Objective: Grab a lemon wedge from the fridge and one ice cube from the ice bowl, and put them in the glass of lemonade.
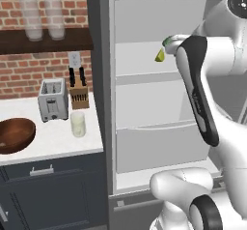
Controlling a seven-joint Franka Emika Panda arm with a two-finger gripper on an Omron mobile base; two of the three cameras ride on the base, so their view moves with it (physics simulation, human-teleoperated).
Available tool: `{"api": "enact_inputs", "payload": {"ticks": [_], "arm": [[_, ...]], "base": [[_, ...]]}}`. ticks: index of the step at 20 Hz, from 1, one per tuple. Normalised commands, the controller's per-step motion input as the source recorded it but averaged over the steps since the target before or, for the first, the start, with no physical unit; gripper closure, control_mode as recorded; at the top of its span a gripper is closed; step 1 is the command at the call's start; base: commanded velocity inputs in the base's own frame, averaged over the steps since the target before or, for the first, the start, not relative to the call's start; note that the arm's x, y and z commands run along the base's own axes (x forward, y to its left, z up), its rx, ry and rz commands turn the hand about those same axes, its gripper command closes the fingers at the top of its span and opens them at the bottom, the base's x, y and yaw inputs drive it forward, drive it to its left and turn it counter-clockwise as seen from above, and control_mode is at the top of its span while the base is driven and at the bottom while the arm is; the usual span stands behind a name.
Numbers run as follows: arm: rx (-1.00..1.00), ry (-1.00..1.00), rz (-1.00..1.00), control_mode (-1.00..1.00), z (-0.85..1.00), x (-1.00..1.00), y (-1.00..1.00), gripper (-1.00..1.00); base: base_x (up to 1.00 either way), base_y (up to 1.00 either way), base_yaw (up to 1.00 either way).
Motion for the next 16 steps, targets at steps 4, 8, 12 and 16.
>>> {"api": "enact_inputs", "payload": {"ticks": [4,8,12,16], "arm": [[0.00,0.02,0.00,-1.00,-0.52,1.00,0.00,-1.00],[0.00,0.06,0.00,-1.00,-0.29,0.95,-0.03,-1.00],[0.00,0.08,-0.01,-1.00,0.03,0.59,0.00,-1.00],[0.00,0.11,-0.01,-1.00,0.16,0.36,0.00,-1.00]], "base": [[0.00,0.00,0.00],[0.00,0.00,0.00],[0.00,0.00,0.00],[0.00,0.00,0.00]]}}
